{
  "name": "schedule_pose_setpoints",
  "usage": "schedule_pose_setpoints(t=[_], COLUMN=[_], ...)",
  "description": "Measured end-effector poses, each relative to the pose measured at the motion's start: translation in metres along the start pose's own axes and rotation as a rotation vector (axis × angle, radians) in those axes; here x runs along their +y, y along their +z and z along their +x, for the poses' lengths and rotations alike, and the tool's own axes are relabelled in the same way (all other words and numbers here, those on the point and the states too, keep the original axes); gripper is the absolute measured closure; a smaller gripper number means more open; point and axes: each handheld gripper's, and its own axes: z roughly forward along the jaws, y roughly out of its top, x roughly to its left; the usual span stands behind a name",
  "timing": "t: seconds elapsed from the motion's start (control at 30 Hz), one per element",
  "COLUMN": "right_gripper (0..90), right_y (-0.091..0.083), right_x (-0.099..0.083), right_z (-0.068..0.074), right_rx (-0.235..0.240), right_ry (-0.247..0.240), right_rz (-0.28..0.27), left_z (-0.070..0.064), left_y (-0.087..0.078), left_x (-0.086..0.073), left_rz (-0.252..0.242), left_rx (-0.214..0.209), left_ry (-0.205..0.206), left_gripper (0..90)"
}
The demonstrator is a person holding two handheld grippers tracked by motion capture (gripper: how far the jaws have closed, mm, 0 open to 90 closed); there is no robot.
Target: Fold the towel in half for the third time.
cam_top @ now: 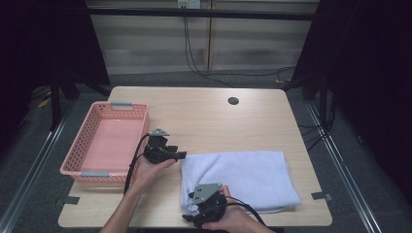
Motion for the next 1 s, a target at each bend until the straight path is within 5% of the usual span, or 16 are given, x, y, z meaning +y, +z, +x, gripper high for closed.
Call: schedule_pose_setpoints(t=[0.2, 0.33, 0.43, 0.57, 0.67, 0.77, 0.87, 1.0], right_gripper=[64.6, 69.2, 71.8, 73.0, 73.9, 76.4, 78.3, 78.9], right_y=[-0.004, -0.004, -0.005, -0.005, -0.005, -0.005, -0.006, -0.011], right_x=[-0.002, 0.0, 0.0, 0.0, 0.0, 0.0, 0.001, 0.004], right_z=[-0.007, -0.012, -0.015, -0.016, -0.018, -0.019, -0.022, -0.025], right_rx=[-0.053, -0.042, -0.037, -0.031, -0.027, -0.021, -0.002, 0.015], right_ry=[0.043, 0.079, 0.108, 0.122, 0.125, 0.144, 0.178, 0.198], right_rz=[-0.013, -0.008, -0.012, -0.013, -0.015, -0.015, -0.018, -0.03], left_z=[0.003, 0.005, 0.002, 0.002, -0.001, -0.005, -0.006, -0.002], left_y=[0.004, 0.013, 0.018, 0.023, 0.025, 0.026, 0.025, 0.016], left_x=[-0.001, -0.003, -0.005, -0.007, -0.006, -0.007, -0.006, 0.0], left_rz=[0.008, 0.017, 0.051, 0.063, 0.073, 0.101, 0.089, 0.031], left_rx=[0.014, 0.01, 0.01, 0.01, -0.014, -0.057, -0.079, -0.133], left_ry=[0.015, 0.005, 0.065, 0.053, 0.067, 0.092, 0.069, 0.005], left_gripper=[46.0, 41.8, 41.5, 41.1, 47.7, 66.6, 81.7, 83.8])
